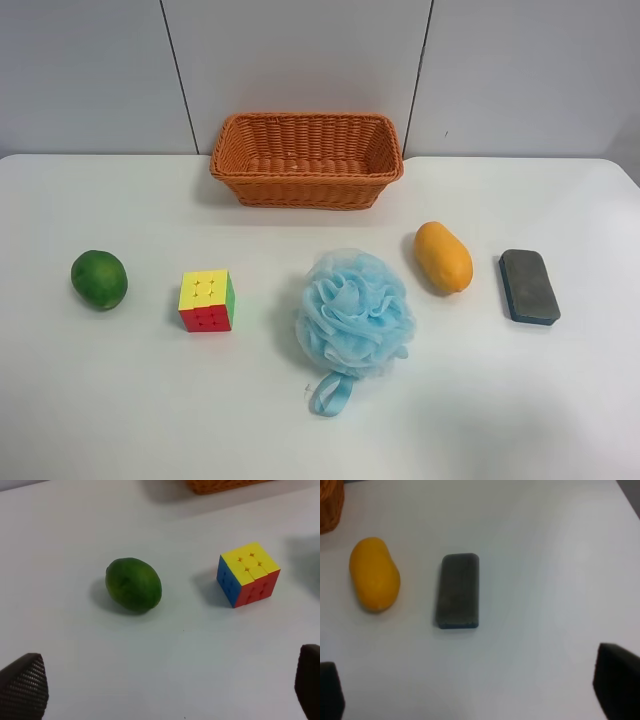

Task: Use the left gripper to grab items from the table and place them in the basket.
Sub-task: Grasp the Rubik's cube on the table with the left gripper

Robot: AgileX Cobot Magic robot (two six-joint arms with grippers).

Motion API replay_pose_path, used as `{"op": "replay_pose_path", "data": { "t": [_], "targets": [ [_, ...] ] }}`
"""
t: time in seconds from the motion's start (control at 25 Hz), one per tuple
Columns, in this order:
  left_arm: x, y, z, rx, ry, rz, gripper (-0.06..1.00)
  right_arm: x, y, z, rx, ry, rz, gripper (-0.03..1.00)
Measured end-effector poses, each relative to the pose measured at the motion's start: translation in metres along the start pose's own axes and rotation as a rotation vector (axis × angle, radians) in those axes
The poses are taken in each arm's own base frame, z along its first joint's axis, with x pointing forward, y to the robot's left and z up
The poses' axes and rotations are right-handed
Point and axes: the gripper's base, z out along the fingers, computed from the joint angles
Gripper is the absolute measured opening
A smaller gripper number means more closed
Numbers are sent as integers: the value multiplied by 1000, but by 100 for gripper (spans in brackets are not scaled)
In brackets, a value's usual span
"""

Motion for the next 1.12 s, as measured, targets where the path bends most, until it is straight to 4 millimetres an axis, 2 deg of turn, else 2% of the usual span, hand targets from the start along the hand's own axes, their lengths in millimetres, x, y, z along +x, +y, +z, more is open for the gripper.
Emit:
{"op": "replay_pose_path", "data": {
  "t": [0.32, 0.44, 0.6, 0.68, 0.92, 1.04, 1.12],
  "targets": [
    [-4, 1, 0, 1, 23, -10, 99, 0, 0, 0, 0, 0, 0, 99],
    [-23, 4, 2, 10, 90, -17, 99, 0, 0, 0, 0, 0, 0, 99],
    [-66, 12, 15, 4, 213, -90, 99, 0, 0, 0, 0, 0, 0, 99],
    [-90, 19, 26, -13, 292, -132, 99, 0, 0, 0, 0, 0, 0, 99],
    [-143, 35, 90, -44, 502, -229, 99, 0, 0, 0, 0, 0, 0, 99],
    [-157, 35, 124, -37, 581, -254, 99, 0, 0, 0, 0, 0, 0, 99],
    [-158, 31, 148, -40, 645, -266, 99, 0, 0, 0, 0, 0, 0, 99]
  ]
}}
